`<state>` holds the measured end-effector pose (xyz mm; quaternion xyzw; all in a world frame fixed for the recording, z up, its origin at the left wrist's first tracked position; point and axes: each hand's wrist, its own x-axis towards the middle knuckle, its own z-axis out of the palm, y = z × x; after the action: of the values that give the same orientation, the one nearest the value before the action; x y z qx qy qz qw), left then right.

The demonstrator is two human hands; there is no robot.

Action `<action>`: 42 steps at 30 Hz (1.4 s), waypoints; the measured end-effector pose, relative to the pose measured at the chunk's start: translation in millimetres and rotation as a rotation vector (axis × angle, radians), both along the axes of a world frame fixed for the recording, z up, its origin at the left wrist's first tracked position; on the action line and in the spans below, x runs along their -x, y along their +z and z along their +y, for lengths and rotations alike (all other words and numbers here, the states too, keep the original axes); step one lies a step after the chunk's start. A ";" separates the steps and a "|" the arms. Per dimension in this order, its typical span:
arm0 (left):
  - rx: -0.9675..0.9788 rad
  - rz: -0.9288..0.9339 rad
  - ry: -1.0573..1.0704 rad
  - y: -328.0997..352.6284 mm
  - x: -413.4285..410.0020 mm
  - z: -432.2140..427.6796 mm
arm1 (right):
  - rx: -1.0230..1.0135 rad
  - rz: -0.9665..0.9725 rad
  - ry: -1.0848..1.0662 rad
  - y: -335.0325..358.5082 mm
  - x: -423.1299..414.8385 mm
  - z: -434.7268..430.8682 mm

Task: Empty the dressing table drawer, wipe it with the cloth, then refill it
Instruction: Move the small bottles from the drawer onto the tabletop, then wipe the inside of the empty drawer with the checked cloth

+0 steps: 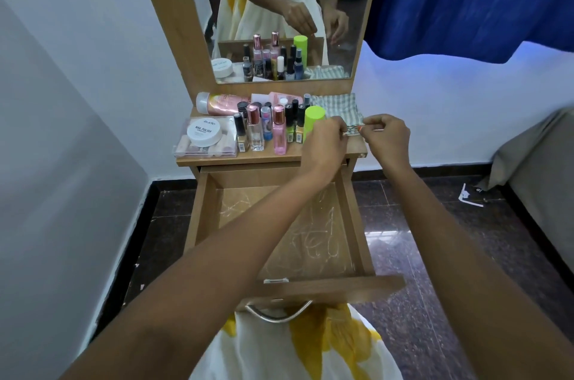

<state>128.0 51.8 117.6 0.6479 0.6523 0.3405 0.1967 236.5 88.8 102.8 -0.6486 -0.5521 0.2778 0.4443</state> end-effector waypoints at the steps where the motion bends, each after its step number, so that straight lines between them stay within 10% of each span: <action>1: 0.005 0.020 -0.017 -3.3 -6.4 2.6 | 0.024 0.019 -0.006 -1.6 -3.7 3.3; 18: 0.035 0.378 -0.119 -51.5 -33.6 74.0 | 0.447 0.462 0.003 -27.2 -17.7 100.5; 42: -0.140 0.156 -0.055 -61.4 -50.6 36.2 | 0.564 0.420 0.034 -37.2 -45.8 65.5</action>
<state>178.6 87.9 56.2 0.7024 0.6223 0.3280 0.1088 282.3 154.3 65.6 -0.6650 -0.3611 0.5540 0.3469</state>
